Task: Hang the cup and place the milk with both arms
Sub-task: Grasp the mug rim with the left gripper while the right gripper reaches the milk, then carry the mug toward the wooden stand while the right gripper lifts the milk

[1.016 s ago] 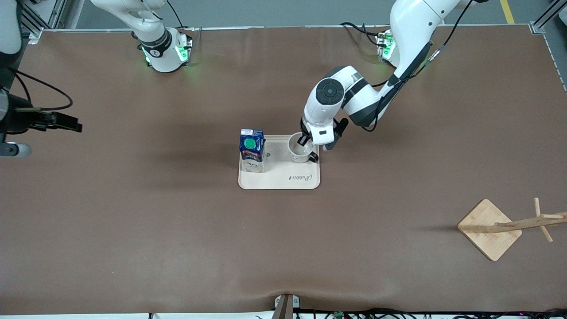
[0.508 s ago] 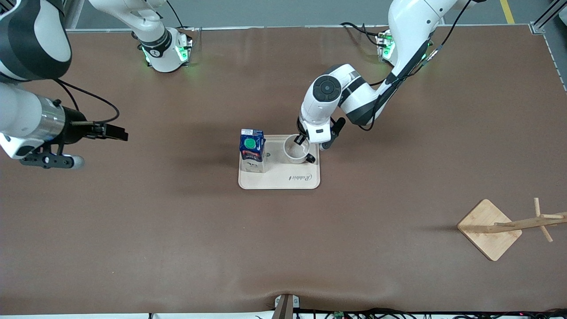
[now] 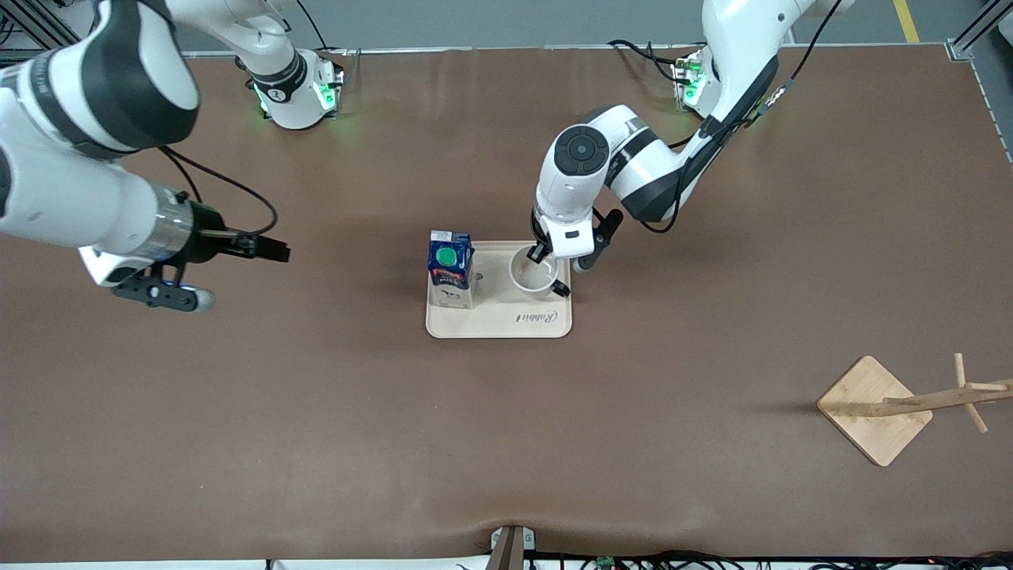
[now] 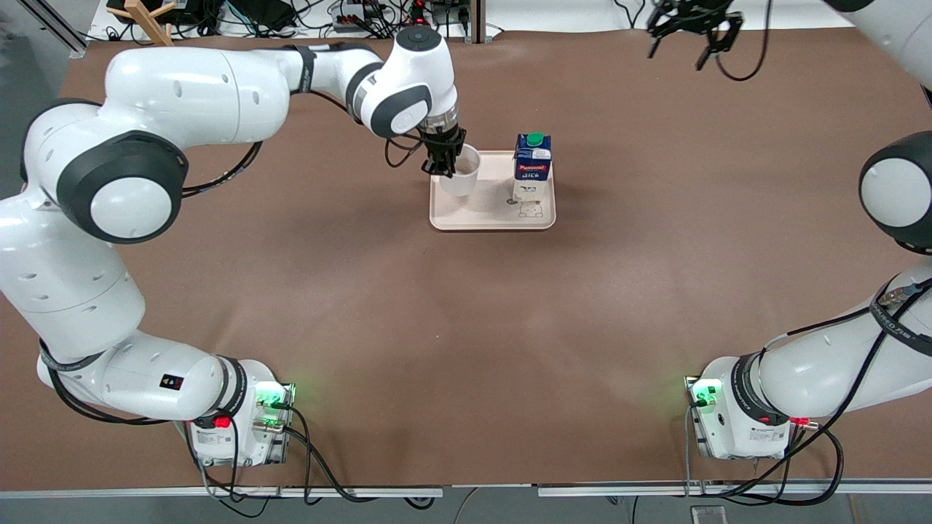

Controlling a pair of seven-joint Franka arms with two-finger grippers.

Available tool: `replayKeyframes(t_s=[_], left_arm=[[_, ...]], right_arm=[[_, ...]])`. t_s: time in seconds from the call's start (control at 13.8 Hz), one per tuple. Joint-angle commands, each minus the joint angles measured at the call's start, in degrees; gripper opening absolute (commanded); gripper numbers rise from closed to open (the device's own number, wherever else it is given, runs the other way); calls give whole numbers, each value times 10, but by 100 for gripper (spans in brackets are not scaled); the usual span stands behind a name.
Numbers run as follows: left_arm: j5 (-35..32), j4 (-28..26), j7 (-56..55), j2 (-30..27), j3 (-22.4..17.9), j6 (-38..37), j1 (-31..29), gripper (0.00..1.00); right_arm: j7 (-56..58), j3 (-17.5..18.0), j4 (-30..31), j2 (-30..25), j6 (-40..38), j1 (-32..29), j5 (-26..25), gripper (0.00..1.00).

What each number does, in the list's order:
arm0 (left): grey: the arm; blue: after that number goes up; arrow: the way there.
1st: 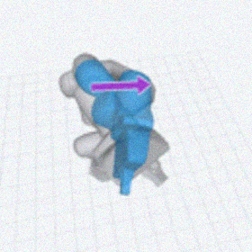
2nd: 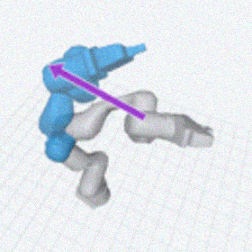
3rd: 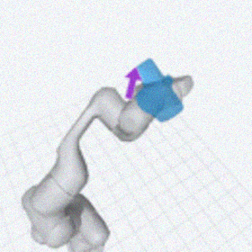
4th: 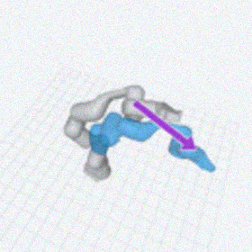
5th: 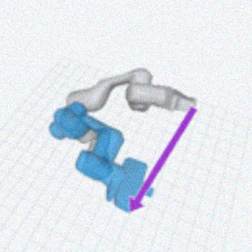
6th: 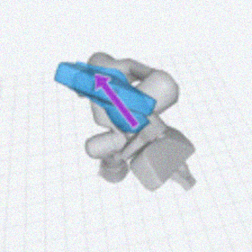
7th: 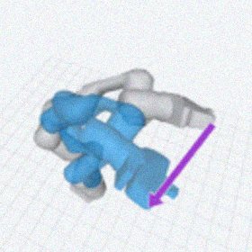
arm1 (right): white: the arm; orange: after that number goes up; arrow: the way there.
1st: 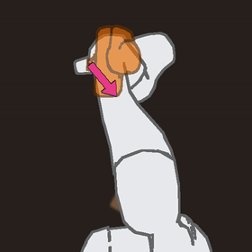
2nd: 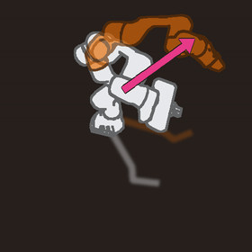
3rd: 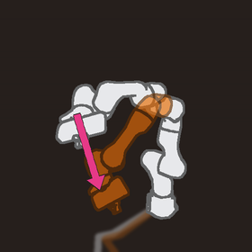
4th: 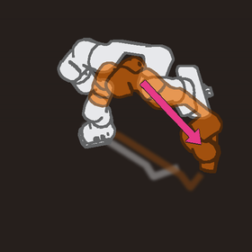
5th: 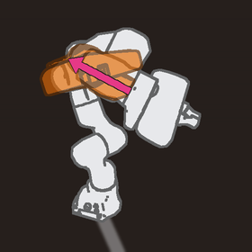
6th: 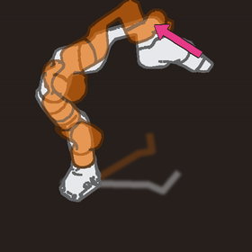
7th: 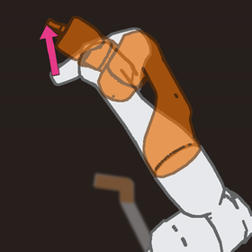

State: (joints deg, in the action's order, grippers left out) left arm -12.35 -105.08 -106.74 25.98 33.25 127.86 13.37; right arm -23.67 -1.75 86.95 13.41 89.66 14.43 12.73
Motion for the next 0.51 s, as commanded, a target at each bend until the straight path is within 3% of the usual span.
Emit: replayKeyframes(t_s=[0.0, 0.44], left_arm=[[-21, -4, 49, -64, -1, -56, -15, 0], [-20, -3, 340, -158, 1, -111, -97, 0]], right_arm=[[-16, -5, 12, 19, 38, 39, 21, 100], [-94, -5, 34, 74, 145, 141, 21, 100]])
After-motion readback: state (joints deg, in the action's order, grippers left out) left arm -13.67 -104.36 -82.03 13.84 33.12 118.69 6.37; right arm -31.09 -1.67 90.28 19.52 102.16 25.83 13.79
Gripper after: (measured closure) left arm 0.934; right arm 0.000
